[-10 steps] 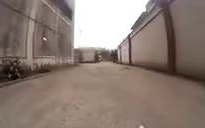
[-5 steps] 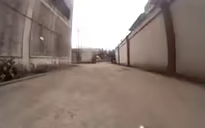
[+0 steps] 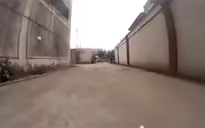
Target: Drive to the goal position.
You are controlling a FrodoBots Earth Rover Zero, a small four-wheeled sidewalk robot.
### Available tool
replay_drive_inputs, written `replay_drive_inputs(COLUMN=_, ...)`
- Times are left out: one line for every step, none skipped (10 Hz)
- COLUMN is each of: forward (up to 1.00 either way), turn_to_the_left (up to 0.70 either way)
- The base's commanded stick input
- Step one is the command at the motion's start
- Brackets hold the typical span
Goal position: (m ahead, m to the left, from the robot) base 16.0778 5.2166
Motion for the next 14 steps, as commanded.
replay_drive_inputs(forward=0.30, turn_to_the_left=0.00)
replay_drive_inputs(forward=0.30, turn_to_the_left=0.00)
replay_drive_inputs(forward=0.30, turn_to_the_left=0.00)
replay_drive_inputs(forward=0.30, turn_to_the_left=0.00)
replay_drive_inputs(forward=0.30, turn_to_the_left=0.00)
replay_drive_inputs(forward=0.30, turn_to_the_left=0.00)
replay_drive_inputs(forward=0.30, turn_to_the_left=0.00)
replay_drive_inputs(forward=0.30, turn_to_the_left=0.00)
replay_drive_inputs(forward=0.30, turn_to_the_left=0.00)
replay_drive_inputs(forward=0.30, turn_to_the_left=0.00)
replay_drive_inputs(forward=0.30, turn_to_the_left=0.00)
replay_drive_inputs(forward=0.30, turn_to_the_left=0.00)
replay_drive_inputs(forward=0.30, turn_to_the_left=0.00)
replay_drive_inputs(forward=0.30, turn_to_the_left=0.00)
